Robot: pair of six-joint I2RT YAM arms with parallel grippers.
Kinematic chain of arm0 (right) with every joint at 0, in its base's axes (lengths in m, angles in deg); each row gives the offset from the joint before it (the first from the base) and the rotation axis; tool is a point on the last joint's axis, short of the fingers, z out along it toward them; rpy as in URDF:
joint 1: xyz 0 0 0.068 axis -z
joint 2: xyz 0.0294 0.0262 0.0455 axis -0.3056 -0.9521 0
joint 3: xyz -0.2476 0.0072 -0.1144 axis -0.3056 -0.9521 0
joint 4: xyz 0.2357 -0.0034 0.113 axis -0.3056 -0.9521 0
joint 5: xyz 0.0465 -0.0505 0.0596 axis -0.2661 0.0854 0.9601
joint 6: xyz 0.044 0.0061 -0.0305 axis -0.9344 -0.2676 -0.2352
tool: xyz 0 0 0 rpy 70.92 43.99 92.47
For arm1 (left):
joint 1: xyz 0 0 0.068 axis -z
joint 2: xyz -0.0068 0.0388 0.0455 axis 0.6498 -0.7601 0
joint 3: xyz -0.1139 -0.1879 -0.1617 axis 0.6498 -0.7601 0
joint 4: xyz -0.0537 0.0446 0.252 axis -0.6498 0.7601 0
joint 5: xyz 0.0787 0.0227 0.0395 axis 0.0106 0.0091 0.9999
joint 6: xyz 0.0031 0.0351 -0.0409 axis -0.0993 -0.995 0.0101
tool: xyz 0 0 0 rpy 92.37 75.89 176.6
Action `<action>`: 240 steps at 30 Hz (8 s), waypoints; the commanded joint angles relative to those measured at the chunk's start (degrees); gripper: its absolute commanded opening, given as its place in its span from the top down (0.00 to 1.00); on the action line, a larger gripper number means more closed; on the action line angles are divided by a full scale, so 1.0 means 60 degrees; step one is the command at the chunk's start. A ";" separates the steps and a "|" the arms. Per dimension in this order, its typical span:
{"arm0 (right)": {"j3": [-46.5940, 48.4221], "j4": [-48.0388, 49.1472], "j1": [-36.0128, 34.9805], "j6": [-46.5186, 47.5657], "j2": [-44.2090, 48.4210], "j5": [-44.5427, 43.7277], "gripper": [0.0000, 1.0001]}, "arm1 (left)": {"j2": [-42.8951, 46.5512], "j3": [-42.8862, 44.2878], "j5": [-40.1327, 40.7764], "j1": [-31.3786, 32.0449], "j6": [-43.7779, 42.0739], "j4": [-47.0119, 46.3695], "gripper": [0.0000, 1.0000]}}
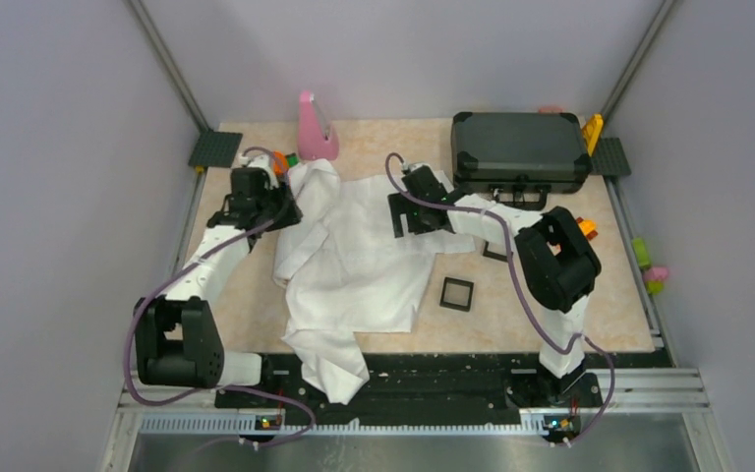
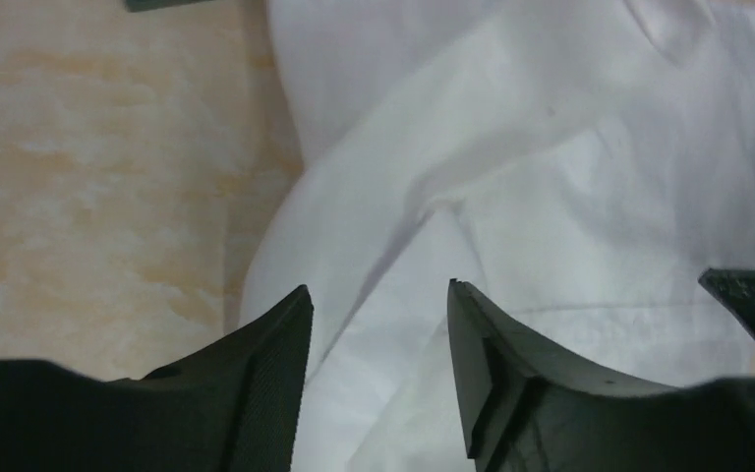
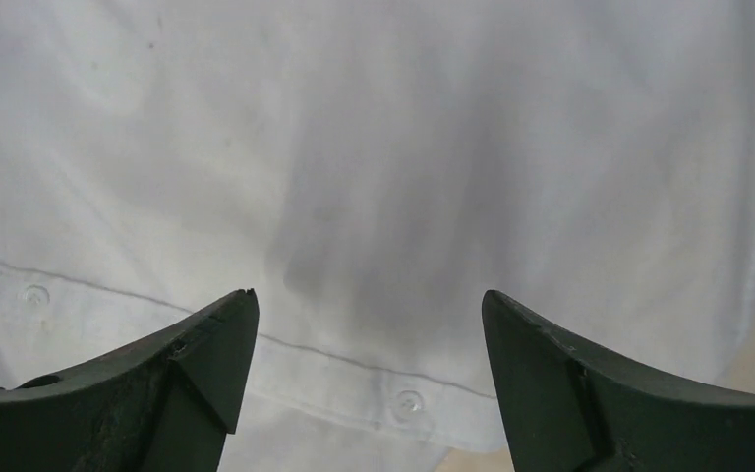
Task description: Remove the brooch from the garment
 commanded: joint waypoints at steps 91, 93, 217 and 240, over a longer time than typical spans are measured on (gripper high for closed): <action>-0.2232 0.0008 0.0608 -0.1156 0.0894 -0.1087 0.87 | -0.1974 0.0412 0.2580 0.2732 0.1099 0.0996 0.98; -0.2199 -0.0036 0.0756 -0.1151 0.0883 -0.1073 1.00 | -0.1347 -0.0314 0.1361 0.1999 0.1308 0.0206 1.00; -0.2916 0.3891 -0.0916 -1.1243 0.3055 0.5685 1.00 | 0.5328 -0.7092 -0.3661 0.4630 -0.8637 -0.9955 0.61; -0.2971 0.4157 -0.0860 -1.1125 0.3348 0.5964 0.72 | 0.3785 -0.5840 -0.2450 0.5348 -0.9737 -0.8554 1.00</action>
